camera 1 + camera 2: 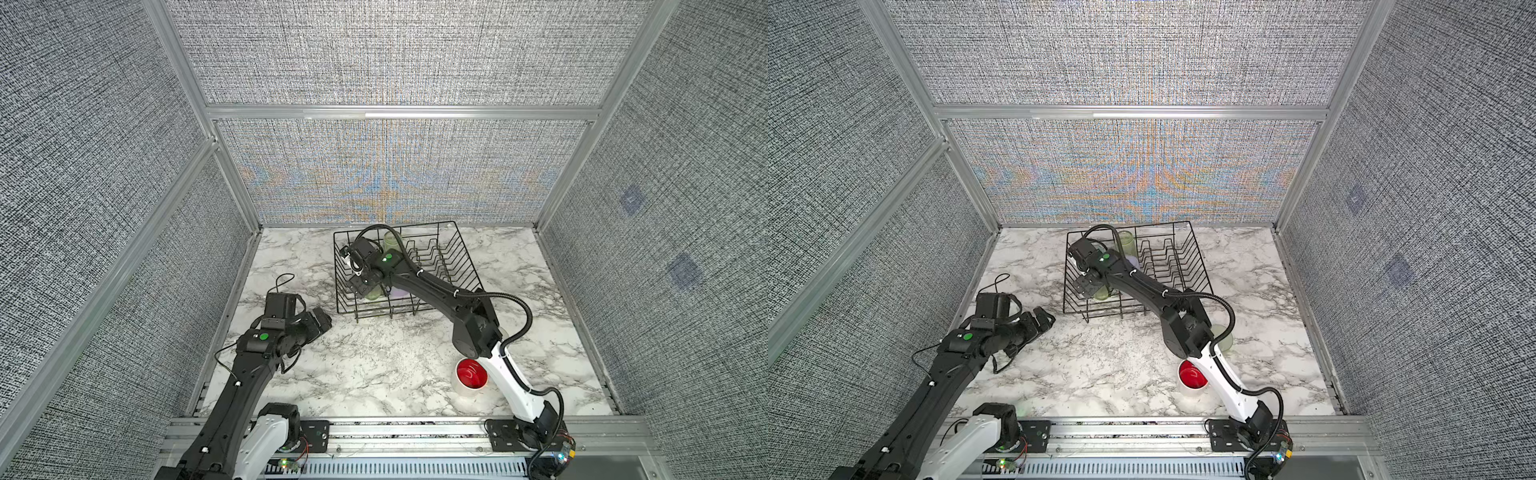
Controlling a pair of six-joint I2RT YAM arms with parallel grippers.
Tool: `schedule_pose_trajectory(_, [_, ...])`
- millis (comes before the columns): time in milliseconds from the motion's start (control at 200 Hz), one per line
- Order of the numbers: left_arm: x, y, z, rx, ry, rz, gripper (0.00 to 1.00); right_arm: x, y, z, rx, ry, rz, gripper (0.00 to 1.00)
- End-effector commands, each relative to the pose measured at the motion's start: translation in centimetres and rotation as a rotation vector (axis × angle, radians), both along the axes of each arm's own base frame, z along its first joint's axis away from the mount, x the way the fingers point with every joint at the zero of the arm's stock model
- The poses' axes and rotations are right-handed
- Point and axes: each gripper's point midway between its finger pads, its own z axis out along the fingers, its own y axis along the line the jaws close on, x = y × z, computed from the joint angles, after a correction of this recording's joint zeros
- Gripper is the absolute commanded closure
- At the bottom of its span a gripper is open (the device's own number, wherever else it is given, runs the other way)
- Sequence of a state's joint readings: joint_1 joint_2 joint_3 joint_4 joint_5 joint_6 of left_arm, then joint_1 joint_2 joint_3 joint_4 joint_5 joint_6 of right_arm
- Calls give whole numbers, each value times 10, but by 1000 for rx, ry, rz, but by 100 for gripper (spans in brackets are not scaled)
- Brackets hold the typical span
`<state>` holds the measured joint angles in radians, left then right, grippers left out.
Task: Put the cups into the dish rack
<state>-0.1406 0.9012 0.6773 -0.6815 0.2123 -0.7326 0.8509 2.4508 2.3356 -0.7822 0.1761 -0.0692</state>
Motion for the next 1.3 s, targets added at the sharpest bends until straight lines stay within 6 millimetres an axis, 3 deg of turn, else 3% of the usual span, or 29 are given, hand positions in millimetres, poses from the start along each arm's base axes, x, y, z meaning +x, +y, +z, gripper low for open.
schedule_pose_trajectory(0, [2,0,1,9,-14,-19,1,6,3,5,14,-24,12,19])
schedule_pose_trajectory(165, [3,1,1,15,-20,-17,1,5,-2,1,-14,-6,-4,20])
schedule_pose_trajectory(255, [3,2,3,31,-15,-28,1,0,-3,9,2,1,-10,17])
schedule_pose_trajectory(310, [3,1,6,30,-18,-31,1,-5,-4,17,22,15,-12,15])
schedule_pose_trajectory(385, [4,-1,8,19,-29,-38,1,-12,-7,28,47,33,-16,2])
schedule_pose_trajectory(500, [3,1,12,35,-34,-49,1,-23,-13,33,60,63,-19,1])
schedule_pose_trajectory(750, [0,1,16,33,-49,-48,1,-35,-18,6,22,148,-34,1])
schedule_pose_trajectory(960, [-1,0,23,23,-63,-50,1,-27,-19,-15,-22,141,-81,2])
schedule_pose_trajectory(1150, [-2,-2,30,12,-78,-54,1,-21,-18,-30,-37,136,-102,10])
schedule_pose_trajectory(1296, [-4,-4,38,-11,-102,-50,1,-19,-16,-25,-36,120,-99,19])
